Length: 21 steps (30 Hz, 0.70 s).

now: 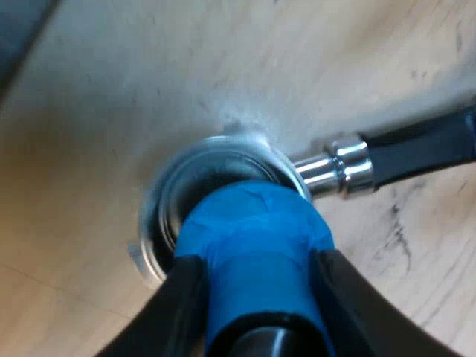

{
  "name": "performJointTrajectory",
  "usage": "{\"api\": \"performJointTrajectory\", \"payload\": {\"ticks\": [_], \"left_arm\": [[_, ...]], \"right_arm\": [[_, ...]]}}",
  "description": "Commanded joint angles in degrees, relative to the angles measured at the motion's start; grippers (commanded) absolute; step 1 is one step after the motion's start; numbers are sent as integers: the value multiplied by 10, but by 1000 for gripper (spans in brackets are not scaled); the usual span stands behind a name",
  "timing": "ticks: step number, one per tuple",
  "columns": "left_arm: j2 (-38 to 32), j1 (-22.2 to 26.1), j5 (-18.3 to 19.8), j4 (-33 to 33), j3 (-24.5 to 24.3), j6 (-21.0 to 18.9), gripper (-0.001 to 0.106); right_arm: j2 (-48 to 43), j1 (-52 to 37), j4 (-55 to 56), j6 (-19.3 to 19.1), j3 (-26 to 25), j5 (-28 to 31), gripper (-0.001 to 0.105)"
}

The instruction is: Grind coffee beans and then tamp

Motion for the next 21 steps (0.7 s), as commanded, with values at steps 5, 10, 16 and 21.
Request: {"api": "performJointTrajectory", "payload": {"ticks": [5, 10, 16, 21], "left_arm": [[15, -2, 1, -9, -1, -3, 0], [15, -2, 1, -24, -1, -3, 0], [15, -2, 1, -37, -1, -3, 0], [16, -2, 1, -40, -1, -3, 0]], "right_arm": [[-5, 0, -6, 0, -1, -6, 72], [-5, 0, -6, 0, -1, -6, 72], [-5, 0, -6, 0, -1, -6, 72], [-5, 0, -6, 0, -1, -6, 72]]}}
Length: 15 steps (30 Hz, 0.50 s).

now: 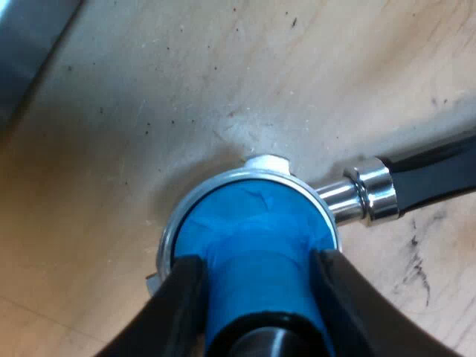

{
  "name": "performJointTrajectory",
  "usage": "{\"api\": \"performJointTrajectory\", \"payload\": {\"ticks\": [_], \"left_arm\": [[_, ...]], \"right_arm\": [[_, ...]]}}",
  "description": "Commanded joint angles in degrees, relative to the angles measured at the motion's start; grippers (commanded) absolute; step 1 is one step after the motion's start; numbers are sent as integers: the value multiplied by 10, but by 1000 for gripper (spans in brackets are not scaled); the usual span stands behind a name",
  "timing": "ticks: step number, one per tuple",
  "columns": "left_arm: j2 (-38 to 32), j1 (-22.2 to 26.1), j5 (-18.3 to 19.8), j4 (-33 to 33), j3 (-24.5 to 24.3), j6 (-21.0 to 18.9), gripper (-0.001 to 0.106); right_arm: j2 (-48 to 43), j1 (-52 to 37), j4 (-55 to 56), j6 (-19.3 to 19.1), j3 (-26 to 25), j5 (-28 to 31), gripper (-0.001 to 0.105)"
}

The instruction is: Grind coffee beans and then tamp

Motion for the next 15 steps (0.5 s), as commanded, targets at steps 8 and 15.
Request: {"api": "performJointTrajectory", "payload": {"ticks": [8, 15], "left_arm": [[26, -2, -1, -7, 1, -3, 0], [38, -2, 3, -3, 1, -3, 0]], "right_arm": [[-5, 0, -5, 0, -1, -6, 72], [-5, 0, -5, 0, -1, -6, 72]]}}
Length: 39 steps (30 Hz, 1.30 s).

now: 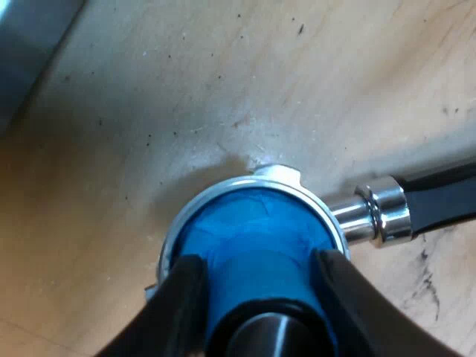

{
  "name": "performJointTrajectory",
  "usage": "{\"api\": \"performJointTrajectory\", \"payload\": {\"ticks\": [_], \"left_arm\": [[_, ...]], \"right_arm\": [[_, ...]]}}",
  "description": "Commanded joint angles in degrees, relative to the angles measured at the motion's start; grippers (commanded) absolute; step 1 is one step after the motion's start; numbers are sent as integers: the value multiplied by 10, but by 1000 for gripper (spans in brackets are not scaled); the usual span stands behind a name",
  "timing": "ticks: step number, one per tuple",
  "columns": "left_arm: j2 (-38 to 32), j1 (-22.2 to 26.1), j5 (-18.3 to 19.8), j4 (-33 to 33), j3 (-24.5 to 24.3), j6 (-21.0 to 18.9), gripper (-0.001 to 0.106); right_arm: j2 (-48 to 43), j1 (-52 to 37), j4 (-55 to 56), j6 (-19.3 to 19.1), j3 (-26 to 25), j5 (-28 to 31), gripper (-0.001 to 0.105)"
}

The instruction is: Grind coffee beans and then tamp

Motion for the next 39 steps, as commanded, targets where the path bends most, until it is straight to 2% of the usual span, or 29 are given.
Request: {"api": "performJointTrajectory", "payload": {"ticks": [1, 10, 23, 33, 39], "left_arm": [[11, -2, -1, 8, 7, -3, 0], [11, -2, -1, -8, 62, -4, 0], [11, -2, 5, -36, 108, -17, 0], [10, -2, 5, -30, 106, -17, 0], [-18, -2, -2, -28, 105, -17, 0]], "right_arm": [[-5, 0, -5, 0, -1, -6, 72], [-5, 0, -5, 0, -1, -6, 72], [-5, 0, -5, 0, -1, -6, 72], [-5, 0, -5, 0, -1, -6, 72], [-5, 0, -35, 0, -1, -6, 72]]}}
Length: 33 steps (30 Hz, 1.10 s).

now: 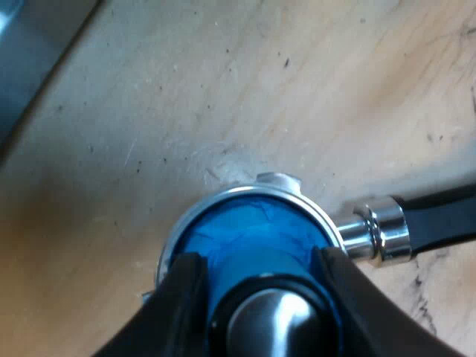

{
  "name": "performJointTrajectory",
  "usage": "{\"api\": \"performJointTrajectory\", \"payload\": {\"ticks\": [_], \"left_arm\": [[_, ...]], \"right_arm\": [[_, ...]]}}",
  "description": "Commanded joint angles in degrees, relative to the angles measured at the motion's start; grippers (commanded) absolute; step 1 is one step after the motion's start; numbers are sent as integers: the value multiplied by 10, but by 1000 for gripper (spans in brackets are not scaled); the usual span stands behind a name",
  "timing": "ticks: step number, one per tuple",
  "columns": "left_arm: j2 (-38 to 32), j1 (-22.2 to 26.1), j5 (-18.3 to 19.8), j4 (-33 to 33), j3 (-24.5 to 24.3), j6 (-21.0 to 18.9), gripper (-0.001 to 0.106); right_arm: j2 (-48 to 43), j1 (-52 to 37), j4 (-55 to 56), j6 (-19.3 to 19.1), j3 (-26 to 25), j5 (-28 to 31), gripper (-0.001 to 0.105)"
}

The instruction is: Grind coffee beans and then tamp

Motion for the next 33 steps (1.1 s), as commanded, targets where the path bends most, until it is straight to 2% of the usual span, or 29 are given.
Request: {"api": "performJointTrajectory", "payload": {"ticks": [1, 10, 17, 27, 33], "left_arm": [[4, -2, -23, 62, 29, -5, 0], [-63, -2, -23, 60, 29, -5, 0], [-87, -2, -23, 61, 21, -5, 0], [-104, -2, -23, 72, -19, -5, 0], [-118, -2, -44, 98, -50, -7, 0]], "right_arm": [[-5, 0, -31, 0, -1, -6, 72], [-5, 0, -34, 0, -1, -6, 72], [-5, 0, -42, 0, -1, -6, 72], [-5, 0, -42, 0, -1, -32, 72], [-5, 0, -42, 0, -1, -39, 72]]}}
